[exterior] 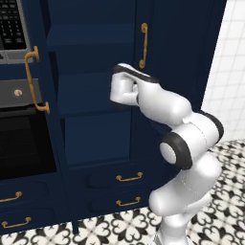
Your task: Pick the kettle from the counter and place it on the tray. Then pick the mug from the cabinet and place it on the tray. Then close the cabinet doors.
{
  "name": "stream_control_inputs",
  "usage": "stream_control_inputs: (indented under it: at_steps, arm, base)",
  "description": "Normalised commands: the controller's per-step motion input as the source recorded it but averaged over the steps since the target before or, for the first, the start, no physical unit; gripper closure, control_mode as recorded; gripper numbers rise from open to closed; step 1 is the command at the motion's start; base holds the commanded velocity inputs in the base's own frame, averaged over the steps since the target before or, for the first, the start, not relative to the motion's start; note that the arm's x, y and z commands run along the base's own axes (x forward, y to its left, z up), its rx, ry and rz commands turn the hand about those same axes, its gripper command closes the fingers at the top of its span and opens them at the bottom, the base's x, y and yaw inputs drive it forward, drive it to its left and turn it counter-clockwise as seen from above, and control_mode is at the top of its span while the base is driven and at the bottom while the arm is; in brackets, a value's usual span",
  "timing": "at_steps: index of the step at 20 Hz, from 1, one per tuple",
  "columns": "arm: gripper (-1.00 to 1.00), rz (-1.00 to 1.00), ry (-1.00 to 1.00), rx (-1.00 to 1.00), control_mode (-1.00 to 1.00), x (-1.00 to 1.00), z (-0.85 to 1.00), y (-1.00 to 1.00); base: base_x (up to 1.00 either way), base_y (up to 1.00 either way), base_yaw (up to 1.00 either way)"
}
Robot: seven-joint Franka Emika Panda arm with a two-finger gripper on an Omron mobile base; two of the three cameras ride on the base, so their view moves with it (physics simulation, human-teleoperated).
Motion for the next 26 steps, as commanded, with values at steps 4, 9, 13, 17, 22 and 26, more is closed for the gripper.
stream_control_inputs:
  at_steps: [4,9,13,17,22,26]
  arm:
    - [-1.0,0.0,0.09,0.1,-1.0,-0.98,0.37,0.02]
    - [-1.0,0.0,0.16,0.17,-1.0,-0.86,0.54,0.01]
    - [-1.0,0.0,0.26,0.04,-1.0,-0.73,0.68,0.0]
    - [-1.0,0.0,0.22,-0.06,-1.0,-0.72,0.72,0.02]
    - [-1.0,0.0,0.11,-0.3,-1.0,-0.63,0.78,0.01]
    - [-1.0,0.0,0.0,-0.62,-1.0,-0.54,0.75,0.04]
  base:
    - [0.0,0.0,0.0]
    - [0.0,0.0,0.0]
    - [0.0,0.0,0.0]
    - [0.0,0.0,0.0]
    - [0.0,0.0,0.0]
    - [0.0,0.0,0.0]
